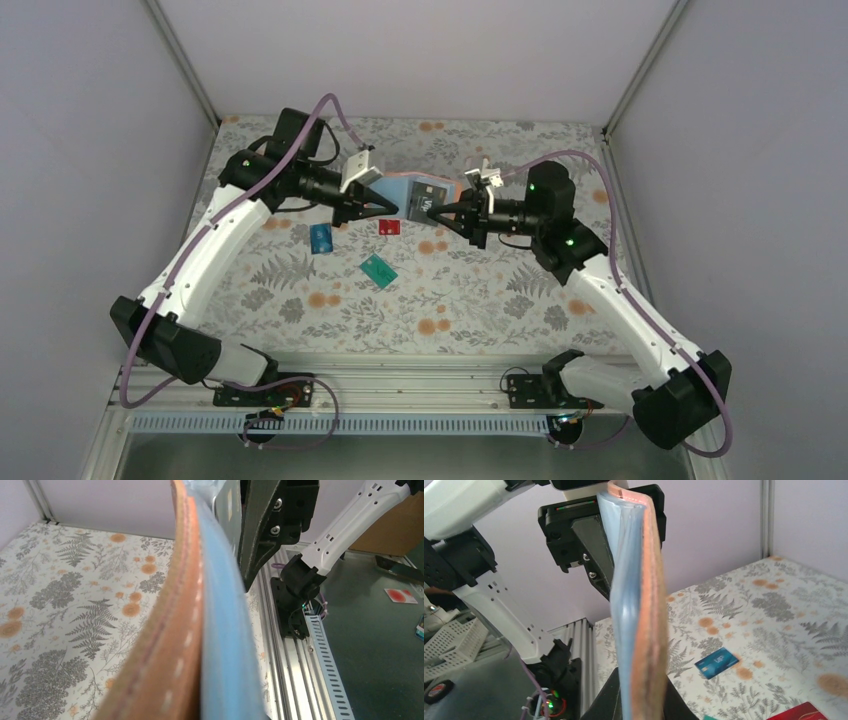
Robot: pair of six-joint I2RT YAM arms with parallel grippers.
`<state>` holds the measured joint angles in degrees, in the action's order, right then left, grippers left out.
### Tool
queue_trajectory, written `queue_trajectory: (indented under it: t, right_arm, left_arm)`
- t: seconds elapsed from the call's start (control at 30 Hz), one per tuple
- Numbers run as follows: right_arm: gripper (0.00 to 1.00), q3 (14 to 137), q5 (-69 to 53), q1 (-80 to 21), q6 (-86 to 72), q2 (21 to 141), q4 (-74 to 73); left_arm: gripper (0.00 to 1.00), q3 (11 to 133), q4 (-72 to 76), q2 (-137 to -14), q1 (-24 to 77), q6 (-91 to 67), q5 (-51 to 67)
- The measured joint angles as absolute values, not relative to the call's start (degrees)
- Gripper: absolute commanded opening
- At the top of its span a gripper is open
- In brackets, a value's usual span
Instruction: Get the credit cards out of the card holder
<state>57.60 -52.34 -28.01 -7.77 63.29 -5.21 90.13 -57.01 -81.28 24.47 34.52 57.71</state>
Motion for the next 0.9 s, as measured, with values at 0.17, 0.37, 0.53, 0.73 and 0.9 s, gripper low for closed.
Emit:
queue_trajectory:
  t: [0.17,0.37,0.53,0.73,0.9]
  right_arm:
    - [0.04,57.52,-52.25,-27.92,-7.92,63.29,-5.02]
    - [0.04,57.78,-47.86,-27.14,-9.74,63.81,-6.42]
    - [0.04,64.45,-30.33,-27.11,-14.83,70.28,-15.31]
    - [0.04,68.90,-14.35,-28.91,-19.00,76.51,-22.52]
    - [0.04,72.34,-11.22,-32.82,-19.38,80.62,-23.66]
  left_arm:
    - [0.26,90.13,-56.71,-81.25,23.79,34.28,57.52]
    - [0.51,89.23,-51.88,-80.20,15.49,28.84,50.24]
    - [0.52,89.19,-48.16,-81.03,7.11,24.71,42.19]
    - [0.51,89.43,-47.24,-80.88,8.91,24.91,39.33]
    - [0.49,89.52,-47.46,-79.35,21.76,25.69,43.27]
